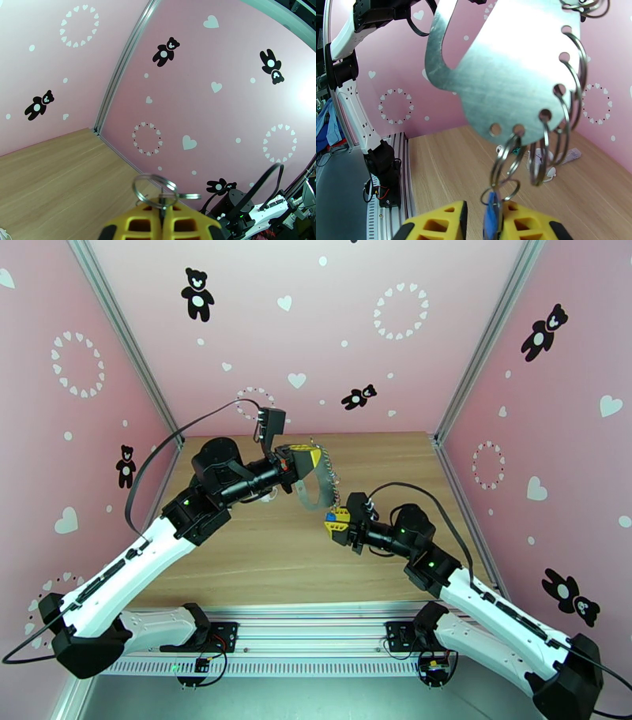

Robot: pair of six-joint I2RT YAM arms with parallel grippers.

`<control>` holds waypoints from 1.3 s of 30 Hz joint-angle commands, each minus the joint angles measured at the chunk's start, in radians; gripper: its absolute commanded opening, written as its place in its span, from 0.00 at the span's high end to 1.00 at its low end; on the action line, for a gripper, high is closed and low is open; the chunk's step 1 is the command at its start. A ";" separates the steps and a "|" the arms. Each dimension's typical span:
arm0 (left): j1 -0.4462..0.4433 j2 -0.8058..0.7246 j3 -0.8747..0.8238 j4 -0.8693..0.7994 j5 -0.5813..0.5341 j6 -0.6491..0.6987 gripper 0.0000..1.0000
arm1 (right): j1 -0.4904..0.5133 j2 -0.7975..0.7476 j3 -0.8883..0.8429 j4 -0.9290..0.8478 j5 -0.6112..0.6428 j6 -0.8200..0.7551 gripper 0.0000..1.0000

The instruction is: Remove the keys from the keyring

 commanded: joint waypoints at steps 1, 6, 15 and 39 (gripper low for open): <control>-0.005 -0.033 -0.010 0.030 -0.048 0.007 1.00 | 0.004 0.000 0.047 0.003 0.019 0.001 0.87; -0.004 -0.054 -0.042 0.018 -0.147 0.018 1.00 | 0.003 -0.024 0.080 -0.105 0.066 -0.032 0.94; 0.110 -0.069 -0.196 0.024 -0.284 -0.131 0.93 | 0.003 0.017 0.289 -0.434 0.095 -0.055 0.99; 0.165 -0.215 -0.523 -0.004 -0.288 0.009 0.28 | 0.003 0.445 0.932 -1.229 0.165 -0.059 1.00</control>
